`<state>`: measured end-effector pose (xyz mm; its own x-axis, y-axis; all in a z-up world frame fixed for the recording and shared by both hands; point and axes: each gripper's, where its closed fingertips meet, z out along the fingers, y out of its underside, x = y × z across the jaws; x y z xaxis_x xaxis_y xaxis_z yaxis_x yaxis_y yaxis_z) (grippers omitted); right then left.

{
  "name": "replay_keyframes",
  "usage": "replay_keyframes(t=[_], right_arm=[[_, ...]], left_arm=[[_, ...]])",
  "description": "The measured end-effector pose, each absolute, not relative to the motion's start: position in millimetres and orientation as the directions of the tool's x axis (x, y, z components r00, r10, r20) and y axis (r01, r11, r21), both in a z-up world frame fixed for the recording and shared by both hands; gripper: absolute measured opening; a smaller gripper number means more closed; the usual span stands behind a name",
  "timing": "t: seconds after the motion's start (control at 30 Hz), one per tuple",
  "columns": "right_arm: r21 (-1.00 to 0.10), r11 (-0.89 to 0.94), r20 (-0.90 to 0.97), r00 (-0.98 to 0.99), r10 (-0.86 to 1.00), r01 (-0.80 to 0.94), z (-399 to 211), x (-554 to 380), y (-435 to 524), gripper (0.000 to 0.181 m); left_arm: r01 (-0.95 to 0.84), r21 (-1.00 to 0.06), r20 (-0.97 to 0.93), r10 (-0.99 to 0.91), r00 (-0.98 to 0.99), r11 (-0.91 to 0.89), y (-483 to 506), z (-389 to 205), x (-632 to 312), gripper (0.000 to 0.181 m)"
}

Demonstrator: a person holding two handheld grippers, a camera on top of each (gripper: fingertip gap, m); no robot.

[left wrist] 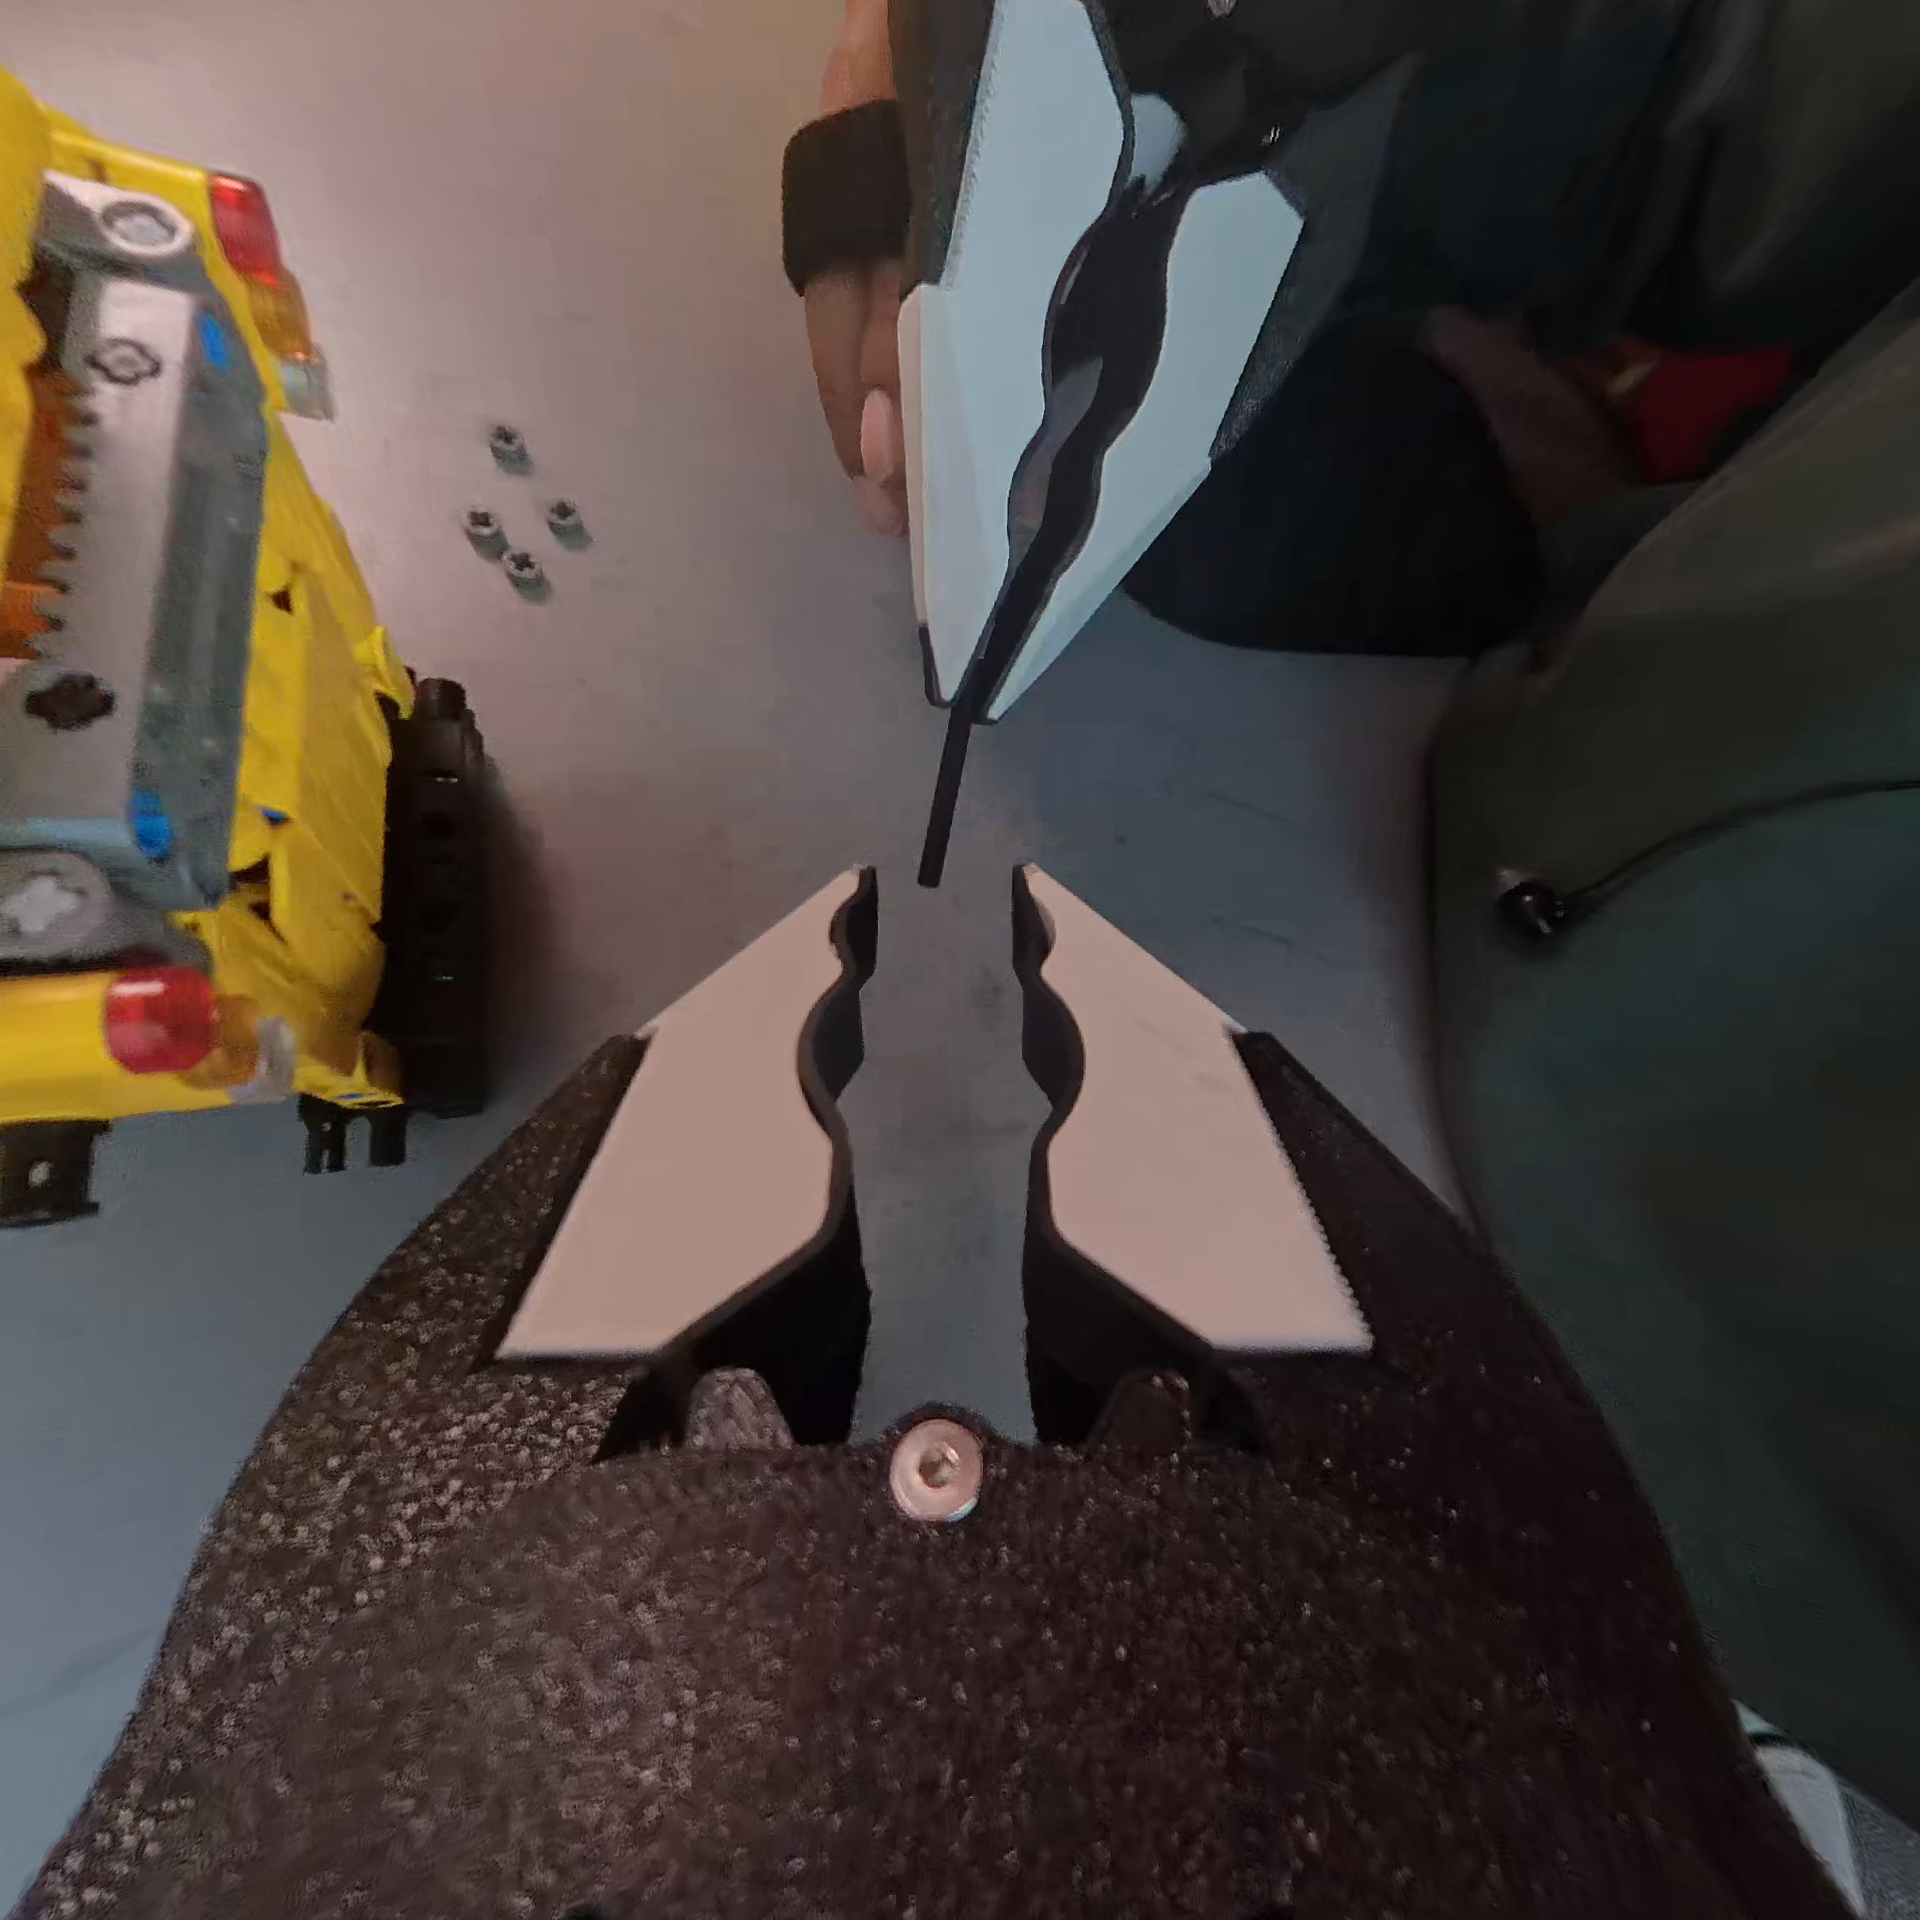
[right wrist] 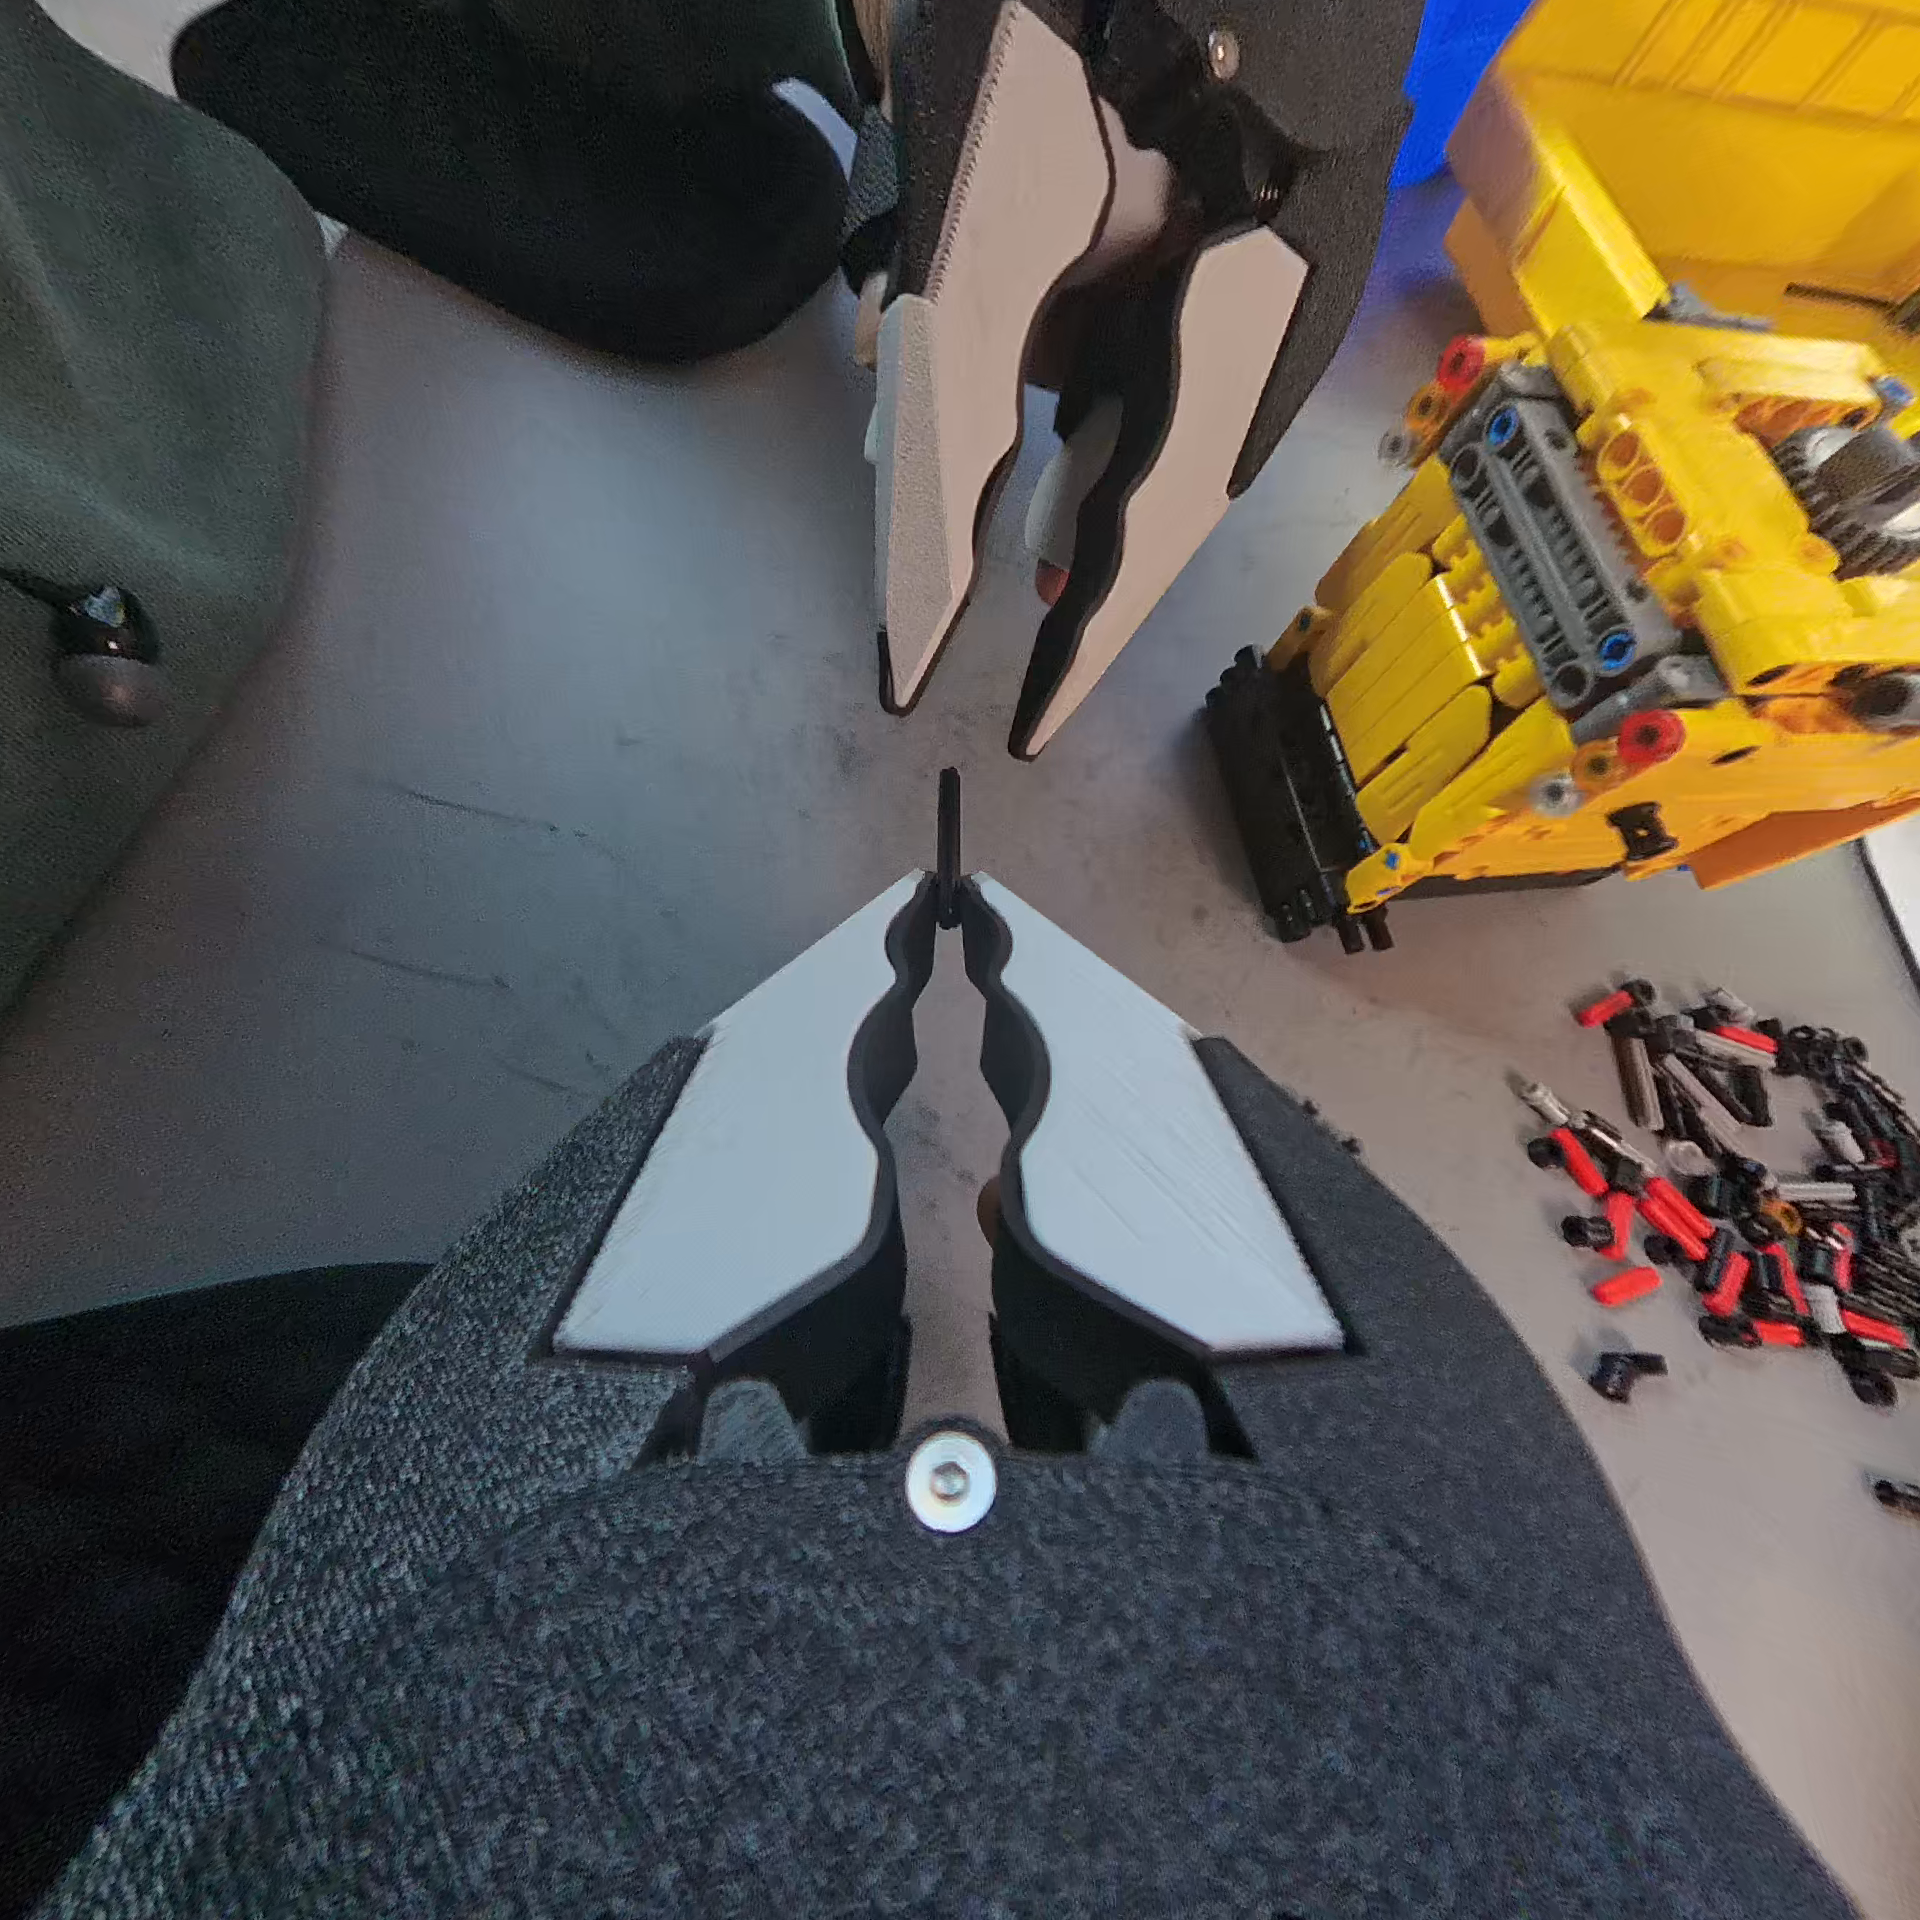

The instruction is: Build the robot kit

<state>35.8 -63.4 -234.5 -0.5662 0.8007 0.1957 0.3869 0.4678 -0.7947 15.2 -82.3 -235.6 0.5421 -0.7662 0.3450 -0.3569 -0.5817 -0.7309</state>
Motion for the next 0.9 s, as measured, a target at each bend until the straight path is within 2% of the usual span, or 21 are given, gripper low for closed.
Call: replay_keyframes(t=[0.17,0.27,0.63,0.9], right_arm=[[-0.686,0.531,0.19,-0.582,0.791,0.498,-261.4,40.9,-52.5,0.004],[-0.672,0.535,0.178,-0.59,0.787,0.512,-262.8,41.1,-52.0,0.004],[-0.63,0.553,0.164,-0.603,0.781,0.545,-265.7,45.1,-48.2,0.008],[-0.622,0.548,0.142,-0.608,0.781,0.559,-266.5,46.4,-50.2,0.004]], left_arm=[[-0.487,-0.711,0.156,-0.789,0.594,-0.508,-79.1,-255.0,16.3,0.024],[-0.526,-0.696,0.096,-0.789,0.607,-0.489,-75.9,-262.7,16.3,0.023],[-0.559,-0.702,0.012,-0.792,0.611,-0.442,-68.1,-267.9,22.0,0.015],[-0.575,-0.707,-0.011,-0.806,0.592,-0.412,-68.1,-268.4,27.3,0.003]])
